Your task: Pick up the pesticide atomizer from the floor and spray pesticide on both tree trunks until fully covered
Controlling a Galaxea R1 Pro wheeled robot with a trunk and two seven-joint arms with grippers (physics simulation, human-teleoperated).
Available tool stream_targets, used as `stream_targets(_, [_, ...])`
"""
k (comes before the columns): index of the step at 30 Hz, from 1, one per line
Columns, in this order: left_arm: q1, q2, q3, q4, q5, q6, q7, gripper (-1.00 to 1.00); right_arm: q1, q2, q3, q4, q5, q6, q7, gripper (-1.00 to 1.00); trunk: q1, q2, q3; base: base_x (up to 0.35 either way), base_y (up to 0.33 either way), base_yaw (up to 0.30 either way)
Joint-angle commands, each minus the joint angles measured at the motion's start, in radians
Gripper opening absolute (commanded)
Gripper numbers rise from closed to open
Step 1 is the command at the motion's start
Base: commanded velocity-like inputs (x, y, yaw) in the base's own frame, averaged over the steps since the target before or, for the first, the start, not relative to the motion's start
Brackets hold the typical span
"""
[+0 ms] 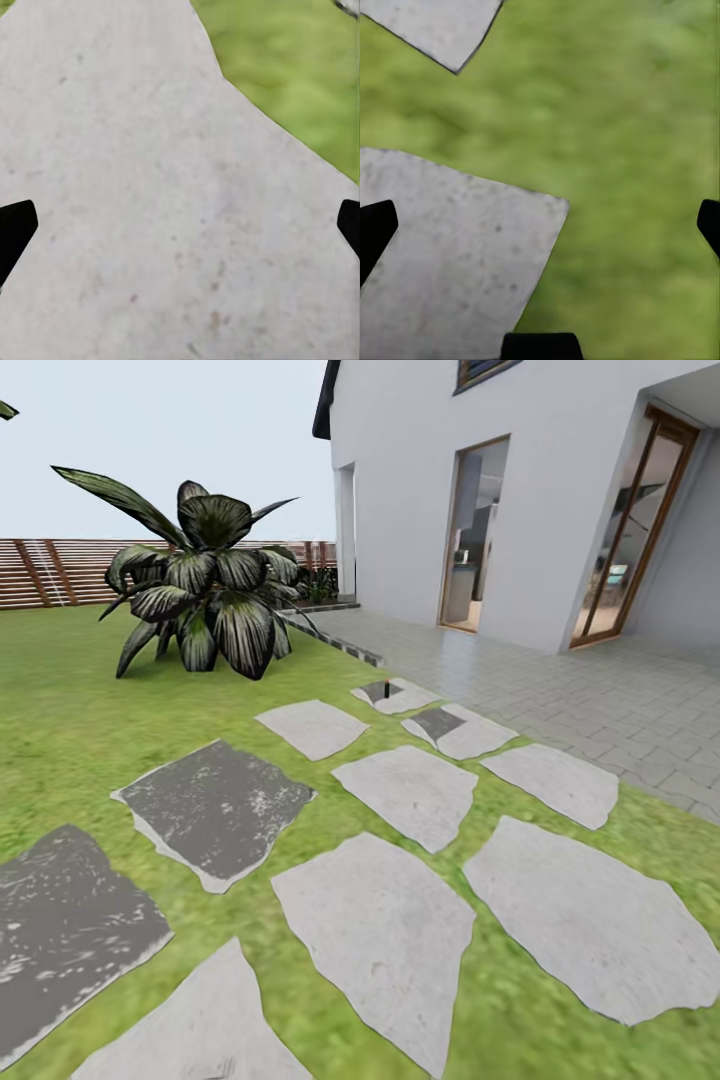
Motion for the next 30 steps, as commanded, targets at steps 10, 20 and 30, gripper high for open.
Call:
stream_targets(10, [0.000,0.000,-0.001,0.000,0.000,0.000,0.000,1.00,0.000,0.000,0.000,-0.001,-0.001,0.000,-0.003,1.00,0.000,0.000,0.000,0.338,0.000,0.000])
stream_targets(20, [0.000,0.000,0.000,0.000,0.000,0.000,0.000,1.00,0.000,0.000,-0.001,-0.001,-0.001,0.000,-0.003,1.00,0.000,0.000,0.000,0.338,0.000,-0.141])
stream_targets(30, [0.000,0.000,-0.001,0.000,0.000,0.000,0.000,1.00,0.000,0.000,-0.001,-0.001,-0.001,0.000,-0.003,1.00,0.000,0.000,0.000,0.338,0.000,-0.252])
